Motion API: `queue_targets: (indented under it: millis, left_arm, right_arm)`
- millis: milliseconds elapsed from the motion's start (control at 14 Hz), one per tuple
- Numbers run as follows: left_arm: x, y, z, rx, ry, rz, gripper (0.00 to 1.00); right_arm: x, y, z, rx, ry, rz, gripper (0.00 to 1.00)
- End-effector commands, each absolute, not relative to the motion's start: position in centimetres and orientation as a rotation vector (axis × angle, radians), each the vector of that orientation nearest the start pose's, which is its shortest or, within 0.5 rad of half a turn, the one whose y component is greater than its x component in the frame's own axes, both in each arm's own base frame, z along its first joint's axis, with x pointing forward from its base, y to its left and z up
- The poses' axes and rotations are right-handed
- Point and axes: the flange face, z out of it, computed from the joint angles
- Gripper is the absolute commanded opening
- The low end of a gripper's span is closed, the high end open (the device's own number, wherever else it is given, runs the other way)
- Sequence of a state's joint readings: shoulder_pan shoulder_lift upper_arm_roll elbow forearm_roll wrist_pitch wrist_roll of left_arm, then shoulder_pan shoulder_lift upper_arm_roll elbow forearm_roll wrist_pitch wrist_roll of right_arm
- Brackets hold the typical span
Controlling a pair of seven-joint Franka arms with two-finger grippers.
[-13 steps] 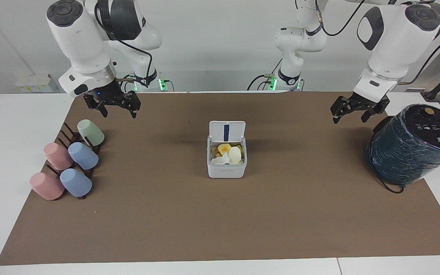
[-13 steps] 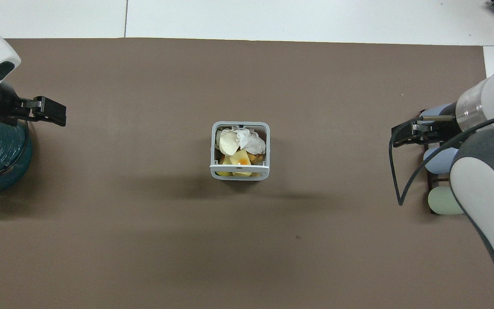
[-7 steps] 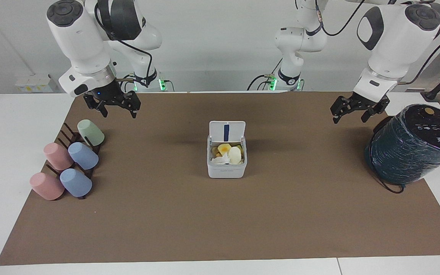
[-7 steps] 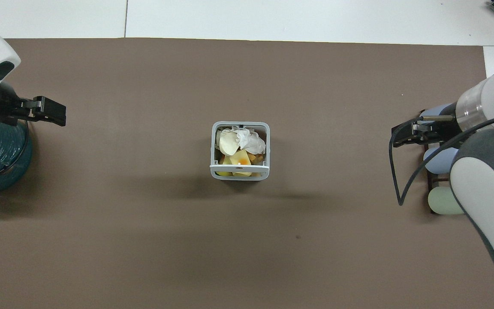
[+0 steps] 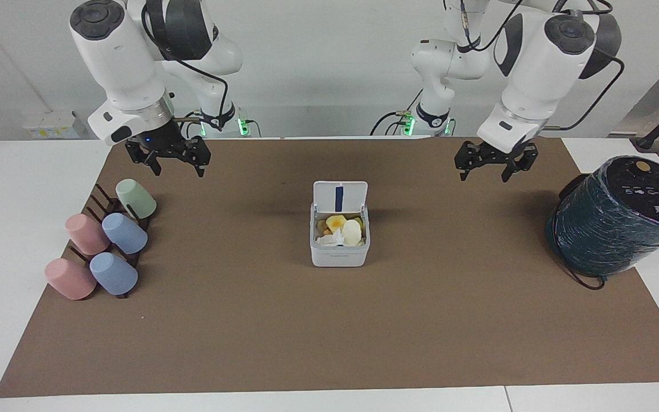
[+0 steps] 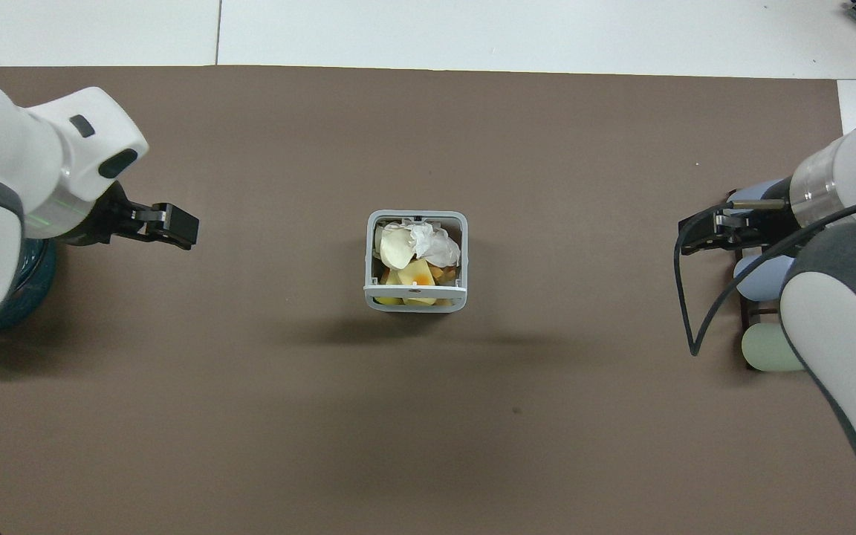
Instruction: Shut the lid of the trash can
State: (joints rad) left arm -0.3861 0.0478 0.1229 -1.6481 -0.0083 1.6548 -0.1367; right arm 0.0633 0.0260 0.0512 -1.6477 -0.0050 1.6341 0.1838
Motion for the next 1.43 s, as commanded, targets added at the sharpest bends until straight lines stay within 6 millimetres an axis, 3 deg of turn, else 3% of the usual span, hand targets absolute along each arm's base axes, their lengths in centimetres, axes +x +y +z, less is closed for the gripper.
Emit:
queue_targets:
  millis: [0,286,571,786,1357]
  left_arm:
    - [51.6,-18.2,55.8,-3.188,0.092,0.086,0.53]
    - [48.1,-24.9,55.0,-3.221,0.074,0.074,0.28]
    - [44.1,-31.3,54.1,-3.279,0.007,0.011,0.21]
    - [42.3,-34.6,53.3,-3.311,-0.025,-0.044,0.17]
    - [46.9,-36.7,48.8,-3.436,-0.192,-0.304,0.14]
  right_arm:
    - [56.0,6.1,58.1,-3.124,0.084,0.042,1.0]
    - [56.0,6.1,58.1,-3.124,0.084,0.042,1.0]
    - [56.0,6.1,58.1,-3.124,0.084,0.042,1.0]
    - [56.0,6.1,58.1,-3.124,0.084,0.042,1.0]
    - [56.0,6.1,58.1,-3.124,0.084,0.042,1.0]
